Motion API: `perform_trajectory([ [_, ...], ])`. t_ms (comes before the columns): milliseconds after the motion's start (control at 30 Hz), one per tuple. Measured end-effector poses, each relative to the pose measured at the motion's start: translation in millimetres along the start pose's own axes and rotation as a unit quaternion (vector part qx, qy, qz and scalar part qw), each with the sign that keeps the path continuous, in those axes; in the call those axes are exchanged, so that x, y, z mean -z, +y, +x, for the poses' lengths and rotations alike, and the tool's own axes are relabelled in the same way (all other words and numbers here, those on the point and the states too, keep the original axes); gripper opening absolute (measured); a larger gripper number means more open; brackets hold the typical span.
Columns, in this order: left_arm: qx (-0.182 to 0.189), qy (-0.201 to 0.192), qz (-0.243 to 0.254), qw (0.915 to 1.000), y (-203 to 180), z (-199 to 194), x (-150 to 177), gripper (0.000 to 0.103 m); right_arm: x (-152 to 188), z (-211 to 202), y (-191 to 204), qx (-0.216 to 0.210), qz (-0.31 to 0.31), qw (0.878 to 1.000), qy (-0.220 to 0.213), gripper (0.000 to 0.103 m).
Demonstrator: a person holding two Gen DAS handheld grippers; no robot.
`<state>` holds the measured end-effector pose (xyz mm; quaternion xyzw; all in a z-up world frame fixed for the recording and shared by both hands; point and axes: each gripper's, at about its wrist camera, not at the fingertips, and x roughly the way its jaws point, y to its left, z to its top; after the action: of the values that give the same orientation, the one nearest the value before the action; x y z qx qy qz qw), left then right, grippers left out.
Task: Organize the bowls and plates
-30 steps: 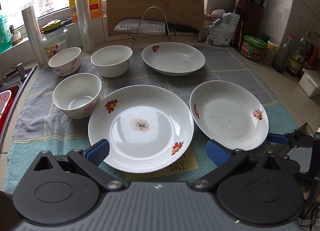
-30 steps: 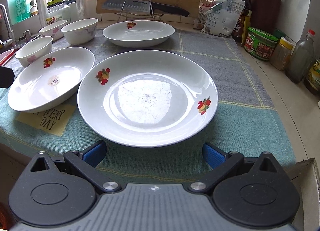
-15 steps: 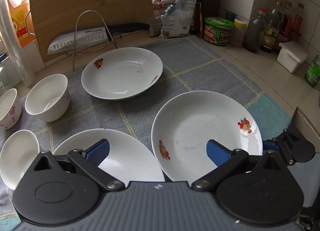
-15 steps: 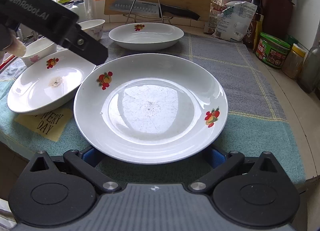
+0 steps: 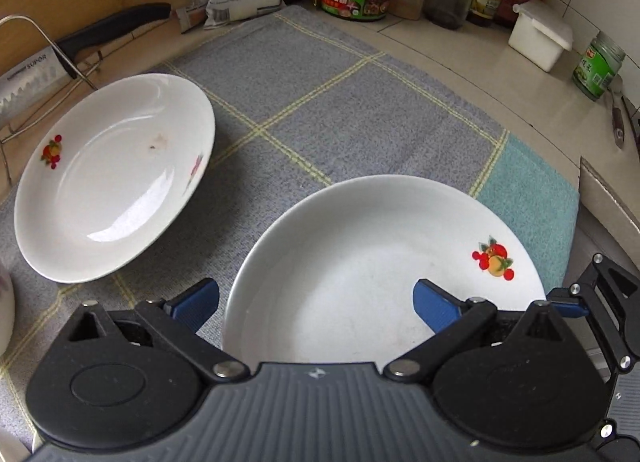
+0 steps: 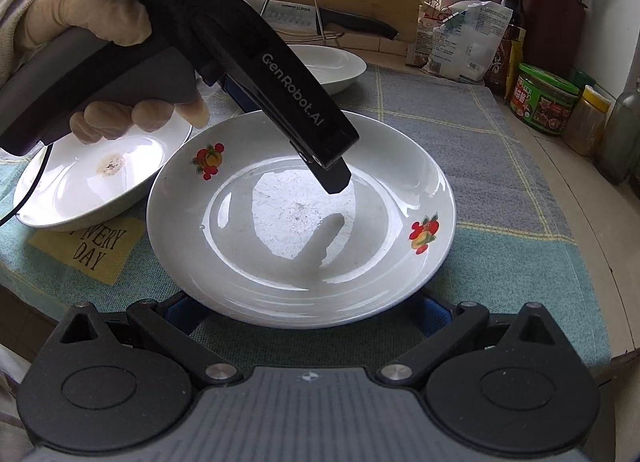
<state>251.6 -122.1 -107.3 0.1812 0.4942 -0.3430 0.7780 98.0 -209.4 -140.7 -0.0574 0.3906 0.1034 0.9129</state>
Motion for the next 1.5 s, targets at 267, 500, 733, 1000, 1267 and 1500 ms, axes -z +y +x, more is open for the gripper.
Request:
perform_trajectory([
  [267,0.011,0.008,0.019,0.9997,7.1,7.2,-3.7,0.102,1.1,0.0,0.1,0.001,0.001,1.0,-0.003,0.103],
  [500,0.021,0.003,0.04,0.999,9.9,6.3,-2.6,0.102,1.6,-0.3,0.1,-0.001,-0.003,1.0,-0.006,0.103],
  [733,0.029,-0.014,0.054,0.998,11.7,1.7,3.3,0.102,0.6,-0.2,2.0,0.006,0.004,1.0,-0.004,0.103],
  [1000,0.037,-0.025,0.073,0.9963,12.9,2.0,4.7,0.103,1.6,-1.3,5.9,0.016,0.014,1.0,-0.005,0.103],
  [1267,0.041,-0.032,0.079,0.9955,13.1,1.5,5.6,0.103,5.4,-1.8,3.9,0.001,-0.001,1.0,-0.021,0.103],
  [1500,0.051,-0.015,0.103,0.9933,16.2,-3.5,4.0,0.102,7.9,-2.6,1.7,-0.009,-0.011,0.999,-0.032,0.103],
])
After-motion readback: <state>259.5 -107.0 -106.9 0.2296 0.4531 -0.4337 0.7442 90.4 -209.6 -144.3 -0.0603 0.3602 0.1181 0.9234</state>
